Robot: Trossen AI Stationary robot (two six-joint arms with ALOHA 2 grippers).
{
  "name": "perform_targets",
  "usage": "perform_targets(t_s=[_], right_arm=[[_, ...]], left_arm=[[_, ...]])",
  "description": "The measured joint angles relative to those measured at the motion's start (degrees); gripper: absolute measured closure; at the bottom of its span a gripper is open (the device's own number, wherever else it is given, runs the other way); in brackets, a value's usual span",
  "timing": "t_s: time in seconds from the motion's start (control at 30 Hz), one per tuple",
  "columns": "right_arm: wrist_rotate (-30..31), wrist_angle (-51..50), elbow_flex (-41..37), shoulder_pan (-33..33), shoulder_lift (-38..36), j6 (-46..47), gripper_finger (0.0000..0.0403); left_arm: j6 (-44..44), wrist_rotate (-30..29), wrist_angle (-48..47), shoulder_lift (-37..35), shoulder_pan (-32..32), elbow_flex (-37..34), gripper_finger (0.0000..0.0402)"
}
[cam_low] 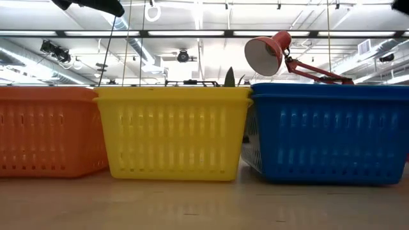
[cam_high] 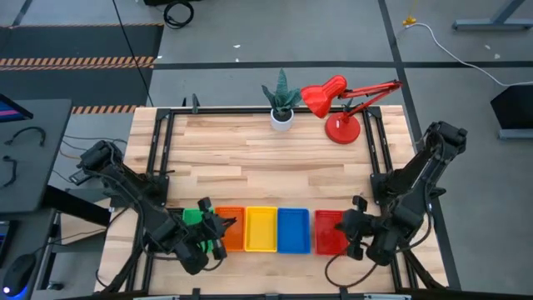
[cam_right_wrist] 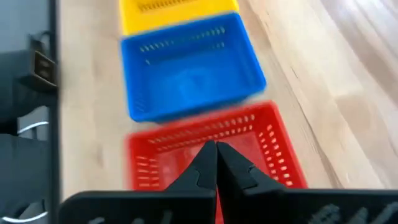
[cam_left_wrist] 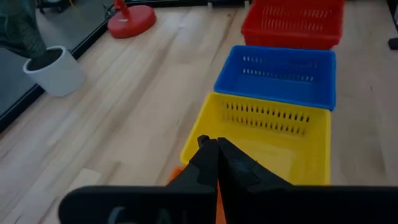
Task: Stack baskets by color
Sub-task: Adjust the stacked red bins
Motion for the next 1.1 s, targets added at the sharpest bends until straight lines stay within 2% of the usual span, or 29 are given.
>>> perform_targets(t_s=[0.1, 0.27, 0.4, 0.53, 0.77, 0.93, 1.1], right_arm=[[-0.8, -0.2, -4.0, 0.0, -0.5, 4.8, 0.0401], [-6.7, -0.9, -9.0, -0.4, -0.2, 12.6, 0.0401], [-10.1, -3.6, -8.1, 0.9, -0.2, 17.2, 0.0401], [-18.3, -6.5, -5.3, 2.6, -0.3, 23.8, 0.0401], [-29.1, -6.3, -4.8, 5.4, 2.2, 43.9, 0.0402], [-31.4, -5.8, -4.8, 4.9, 8.6, 43.5, 0.0402], [-29.7, -5.8, -4.8, 1.9, 13.0, 41.1, 0.0401]], left_arm=[[0.2, 0.1, 0.0, 0.0, 0.6, 0.0, 0.0395], [0.1, -0.7, 0.2, 0.0, 0.6, 0.0, 0.0382], [0.0, -0.7, 0.2, 0.0, 0.4, 0.0, 0.0386], [-0.1, -0.5, 0.2, 0.0, 0.1, 0.0, 0.0395], [-1.2, -0.4, 0.2, 0.0, 0.0, 0.0, 0.0384], [-1.2, -0.4, 0.3, 0.0, 0.0, 0.0, 0.0381], [-1.1, -0.4, 0.4, 0.0, 0.0, 0.0, 0.0393]])
